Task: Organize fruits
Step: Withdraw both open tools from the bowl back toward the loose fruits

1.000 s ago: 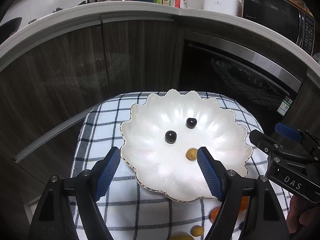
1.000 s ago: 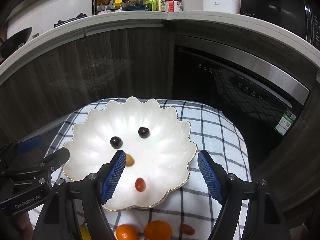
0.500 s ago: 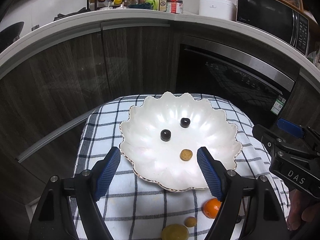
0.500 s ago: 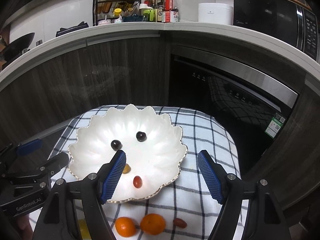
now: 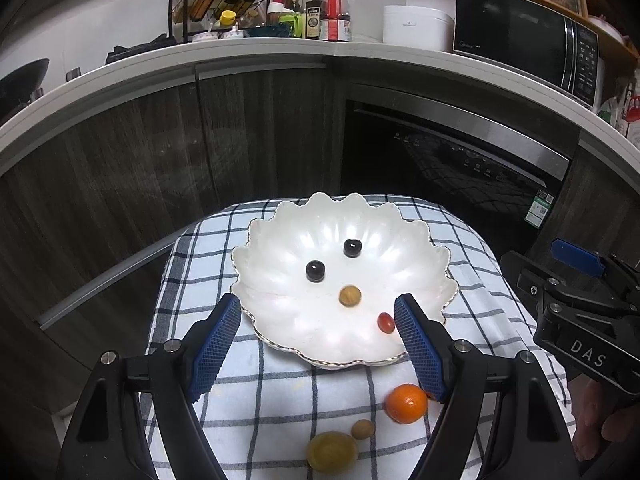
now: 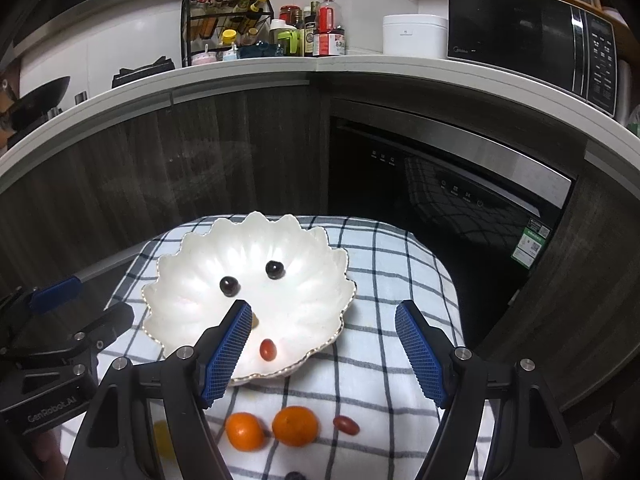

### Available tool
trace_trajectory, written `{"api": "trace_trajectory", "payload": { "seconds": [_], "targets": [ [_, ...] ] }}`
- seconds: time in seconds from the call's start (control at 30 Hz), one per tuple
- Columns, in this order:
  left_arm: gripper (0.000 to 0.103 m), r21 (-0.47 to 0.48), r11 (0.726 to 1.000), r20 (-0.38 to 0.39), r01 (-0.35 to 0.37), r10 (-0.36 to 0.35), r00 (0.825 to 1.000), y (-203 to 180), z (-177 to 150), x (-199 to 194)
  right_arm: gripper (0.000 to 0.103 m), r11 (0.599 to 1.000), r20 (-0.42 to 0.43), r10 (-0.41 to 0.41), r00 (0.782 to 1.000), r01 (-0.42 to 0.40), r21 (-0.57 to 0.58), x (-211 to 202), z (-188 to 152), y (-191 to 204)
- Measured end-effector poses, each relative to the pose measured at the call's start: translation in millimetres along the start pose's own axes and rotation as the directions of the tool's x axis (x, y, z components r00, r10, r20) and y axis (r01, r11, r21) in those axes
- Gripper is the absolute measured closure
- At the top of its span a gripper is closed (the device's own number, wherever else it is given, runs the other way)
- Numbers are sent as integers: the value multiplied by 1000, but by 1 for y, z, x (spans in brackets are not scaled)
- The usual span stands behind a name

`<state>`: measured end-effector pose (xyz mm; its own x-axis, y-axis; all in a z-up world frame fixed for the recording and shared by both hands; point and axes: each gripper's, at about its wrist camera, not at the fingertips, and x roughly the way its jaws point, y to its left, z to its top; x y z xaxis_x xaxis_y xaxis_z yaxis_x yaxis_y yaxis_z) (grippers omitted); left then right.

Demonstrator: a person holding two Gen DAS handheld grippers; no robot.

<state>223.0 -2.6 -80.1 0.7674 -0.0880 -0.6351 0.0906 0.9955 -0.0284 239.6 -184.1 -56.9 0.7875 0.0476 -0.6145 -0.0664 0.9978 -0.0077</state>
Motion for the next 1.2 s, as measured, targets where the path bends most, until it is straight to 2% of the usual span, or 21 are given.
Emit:
{"api": "trace_trajectory", "payload": {
  "seconds": [0.43,1.2],
  "targets": [
    [24,19,1000,0,8,-8,1000,-9,-15,-12,28,1000,6,-3,1000,3,10,-21,-14,-5],
    [24,65,998,-3,1,-1,1000,-16,-72,-19,28,1000,-41,-1,999,1,2,-26,-76,1]
  ]
}}
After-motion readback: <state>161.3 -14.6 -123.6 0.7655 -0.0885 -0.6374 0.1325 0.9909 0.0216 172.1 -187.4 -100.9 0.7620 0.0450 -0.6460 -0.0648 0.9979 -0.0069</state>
